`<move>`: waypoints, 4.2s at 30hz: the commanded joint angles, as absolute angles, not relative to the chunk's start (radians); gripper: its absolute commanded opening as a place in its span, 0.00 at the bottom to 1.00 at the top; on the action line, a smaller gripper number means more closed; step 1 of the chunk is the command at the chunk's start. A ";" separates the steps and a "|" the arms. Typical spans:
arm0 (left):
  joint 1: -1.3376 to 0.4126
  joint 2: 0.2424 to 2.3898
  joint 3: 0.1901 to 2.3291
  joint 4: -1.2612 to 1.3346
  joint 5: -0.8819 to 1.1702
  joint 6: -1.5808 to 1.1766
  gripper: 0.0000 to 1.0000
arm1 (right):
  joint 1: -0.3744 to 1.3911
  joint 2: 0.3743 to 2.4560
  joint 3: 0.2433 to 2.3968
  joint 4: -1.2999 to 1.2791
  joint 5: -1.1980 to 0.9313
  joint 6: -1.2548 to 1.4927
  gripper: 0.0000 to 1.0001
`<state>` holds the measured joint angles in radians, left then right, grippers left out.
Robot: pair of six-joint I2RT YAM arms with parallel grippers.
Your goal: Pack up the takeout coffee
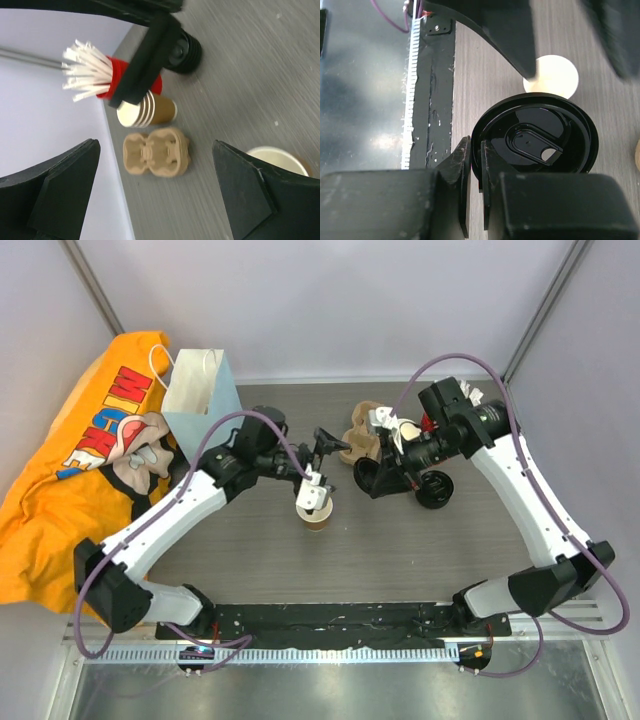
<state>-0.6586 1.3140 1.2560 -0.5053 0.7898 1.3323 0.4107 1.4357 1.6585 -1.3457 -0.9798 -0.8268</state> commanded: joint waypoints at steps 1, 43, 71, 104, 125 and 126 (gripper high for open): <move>-0.706 1.377 1.316 -0.249 0.884 1.200 1.00 | 0.422 1.384 1.570 -1.503 -0.993 -0.935 0.13; -0.816 1.399 1.287 -0.433 0.971 1.477 0.40 | 0.422 1.301 1.511 -1.503 -1.008 -1.065 0.09; -0.828 1.401 1.258 -0.453 0.908 1.552 0.24 | 0.422 1.266 1.525 -1.503 -1.028 -1.040 0.09; -0.865 1.494 1.692 -0.945 0.282 0.390 0.00 | 0.360 1.069 1.503 -0.993 -0.419 -0.638 0.65; -0.422 1.890 1.848 -0.839 1.077 -0.318 0.00 | 0.618 1.212 1.462 -0.867 -0.436 -0.735 0.68; -0.422 1.899 1.847 -0.824 1.071 -0.322 0.00 | 0.632 1.236 1.476 -0.867 -0.424 -0.741 0.68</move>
<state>-0.4225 1.8725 1.8465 -0.9215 0.9066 -0.1791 0.5507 1.1820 1.4273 -0.9142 -0.4873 -0.6914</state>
